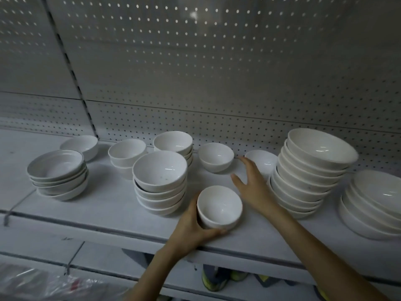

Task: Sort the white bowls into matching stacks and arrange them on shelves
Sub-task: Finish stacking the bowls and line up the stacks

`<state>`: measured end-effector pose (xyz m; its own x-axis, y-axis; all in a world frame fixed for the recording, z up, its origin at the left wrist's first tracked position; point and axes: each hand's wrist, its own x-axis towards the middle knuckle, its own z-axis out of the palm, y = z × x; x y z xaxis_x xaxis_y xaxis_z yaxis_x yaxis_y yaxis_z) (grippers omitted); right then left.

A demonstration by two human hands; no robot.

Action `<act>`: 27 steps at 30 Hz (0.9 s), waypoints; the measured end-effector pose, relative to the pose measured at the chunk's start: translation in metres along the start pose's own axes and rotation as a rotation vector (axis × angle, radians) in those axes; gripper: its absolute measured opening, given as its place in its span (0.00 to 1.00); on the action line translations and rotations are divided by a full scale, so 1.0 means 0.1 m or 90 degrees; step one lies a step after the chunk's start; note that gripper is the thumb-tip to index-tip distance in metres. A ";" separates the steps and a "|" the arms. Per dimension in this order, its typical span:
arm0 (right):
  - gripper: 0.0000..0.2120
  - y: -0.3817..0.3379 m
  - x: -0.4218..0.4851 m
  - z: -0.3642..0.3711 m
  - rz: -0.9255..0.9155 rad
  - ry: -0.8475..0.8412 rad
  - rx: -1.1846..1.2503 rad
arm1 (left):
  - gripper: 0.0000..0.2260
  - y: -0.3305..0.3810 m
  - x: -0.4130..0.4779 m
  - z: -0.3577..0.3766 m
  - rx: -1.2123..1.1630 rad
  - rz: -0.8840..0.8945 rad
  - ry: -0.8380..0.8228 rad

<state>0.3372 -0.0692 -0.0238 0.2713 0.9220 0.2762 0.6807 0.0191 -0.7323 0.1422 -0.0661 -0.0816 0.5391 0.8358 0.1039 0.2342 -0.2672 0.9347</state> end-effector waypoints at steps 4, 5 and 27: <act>0.32 0.05 0.42 0.00 0.085 -0.072 -0.225 | 0.38 -0.04 0.05 -0.08 0.000 0.013 -0.011; 0.34 0.06 0.50 -0.01 0.144 -0.103 -0.263 | 0.38 -0.05 0.06 -0.09 -0.005 0.015 -0.017; 0.10 0.08 0.62 -0.05 0.254 -0.003 -0.487 | 0.40 -0.16 0.17 -0.22 -0.057 0.081 -0.094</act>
<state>0.3628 -0.0137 -0.0091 0.5857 0.8062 0.0834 0.8069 -0.5704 -0.1533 0.1299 -0.0376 -0.0871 0.6738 0.7172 0.1776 0.0881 -0.3167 0.9444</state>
